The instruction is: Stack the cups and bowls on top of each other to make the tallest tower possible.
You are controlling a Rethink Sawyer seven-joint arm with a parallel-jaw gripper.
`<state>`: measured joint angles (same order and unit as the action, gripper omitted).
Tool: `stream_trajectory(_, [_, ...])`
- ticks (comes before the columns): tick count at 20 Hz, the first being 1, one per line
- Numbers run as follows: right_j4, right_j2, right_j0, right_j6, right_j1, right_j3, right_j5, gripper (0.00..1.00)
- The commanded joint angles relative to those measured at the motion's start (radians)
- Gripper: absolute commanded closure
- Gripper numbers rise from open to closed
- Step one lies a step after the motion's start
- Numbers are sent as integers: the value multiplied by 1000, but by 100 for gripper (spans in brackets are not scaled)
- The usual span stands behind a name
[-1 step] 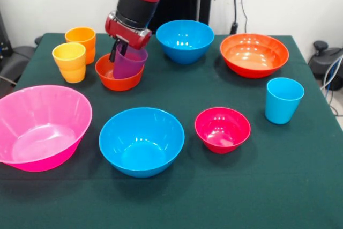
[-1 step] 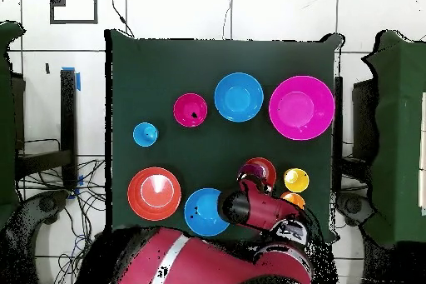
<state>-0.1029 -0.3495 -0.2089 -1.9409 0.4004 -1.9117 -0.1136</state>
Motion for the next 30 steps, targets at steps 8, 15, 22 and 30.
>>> stream_trajectory(8, [-230,362,-143,36,-54,92,102,100])
stream_trajectory(15, [-398,509,-281,56,-63,83,52,0])
stream_trajectory(22, [-556,684,-432,112,-92,91,141,0])
stream_trajectory(30, [-578,784,-525,142,-83,52,281,0])
